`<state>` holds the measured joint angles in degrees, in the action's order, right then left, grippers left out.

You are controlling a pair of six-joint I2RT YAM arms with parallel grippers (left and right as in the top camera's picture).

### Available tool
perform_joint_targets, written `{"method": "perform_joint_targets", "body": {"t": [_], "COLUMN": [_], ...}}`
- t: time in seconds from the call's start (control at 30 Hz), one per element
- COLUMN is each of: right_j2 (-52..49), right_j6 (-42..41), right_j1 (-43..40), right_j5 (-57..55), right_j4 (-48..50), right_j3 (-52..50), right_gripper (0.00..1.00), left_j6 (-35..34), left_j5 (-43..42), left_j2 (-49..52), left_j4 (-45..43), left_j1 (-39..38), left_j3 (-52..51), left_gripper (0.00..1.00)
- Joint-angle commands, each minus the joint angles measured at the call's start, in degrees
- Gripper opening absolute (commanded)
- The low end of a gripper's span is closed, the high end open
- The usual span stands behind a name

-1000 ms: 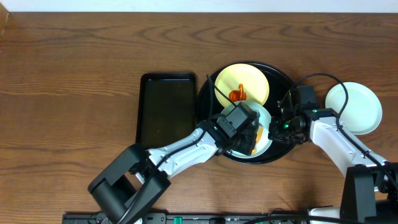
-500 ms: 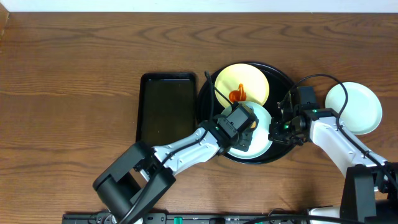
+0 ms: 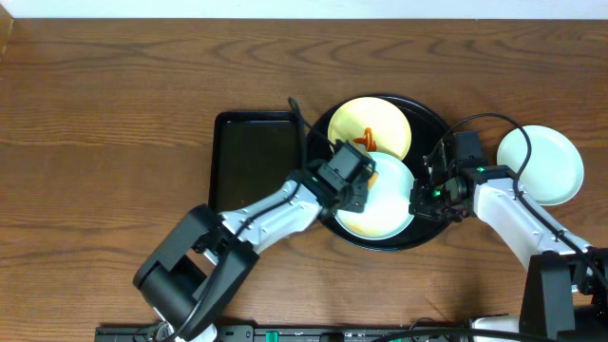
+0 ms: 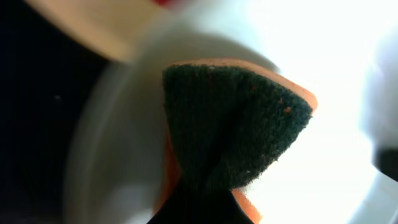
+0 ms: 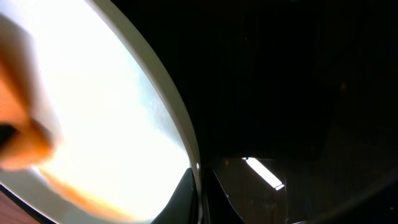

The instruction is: Clean dirty plates on tray and stack at the side

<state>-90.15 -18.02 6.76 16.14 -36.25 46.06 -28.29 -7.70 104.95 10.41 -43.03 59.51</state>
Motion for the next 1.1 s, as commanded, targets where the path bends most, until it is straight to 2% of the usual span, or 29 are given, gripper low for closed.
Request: {"method": "perform_joint_targets", "body": {"t": [0.0, 0.1, 0.2, 0.4, 0.63, 0.73, 0.93, 1.07], "right_j2": [-0.5, -0.5, -0.5, 0.52, 6.97, 10.73, 16.85, 18.08], "right_j6": [-0.37, -0.35, 0.61, 2.93, 5.46, 6.69, 16.5, 16.13], "right_j1": [0.46, 0.46, 0.44, 0.46, 0.46, 0.44, 0.46, 0.46], "right_j5": [-1.2, -2.64, -3.76, -3.8, -5.95, -11.45, -17.38, -17.84], "right_j4": [-0.61, -0.46, 1.01, 4.17, 4.13, 4.13, 3.3, -0.63], "right_j3": [-0.02, -0.02, 0.0, 0.15, 1.29, 1.75, 3.34, 4.7], "right_gripper": [0.01, 0.01, 0.01, 0.01, 0.01, 0.01, 0.01, 0.01], "left_j6": [0.17, 0.17, 0.61, 0.81, 0.81, 0.81, 0.79, 0.79], "left_j5": [3.3, -0.46, -0.13, 10.43, 11.87, 11.87, 11.85, 11.82], "left_j2": [-2.32, -6.97, -12.39, -18.62, -18.97, -18.97, -18.97, -18.97], "left_j4": [2.19, 3.3, 5.31, 12.72, 18.58, 18.97, 19.41, 19.58], "left_j1": [2.84, 3.39, 3.45, 4.96, 12.26, 15.76, 21.07, 22.12], "left_j3": [-0.55, -0.55, -0.55, -0.55, -0.57, -0.57, -0.57, -0.57], "left_gripper": [0.08, 0.08, 0.08, 0.08, 0.08, 0.08, 0.08, 0.08]}}
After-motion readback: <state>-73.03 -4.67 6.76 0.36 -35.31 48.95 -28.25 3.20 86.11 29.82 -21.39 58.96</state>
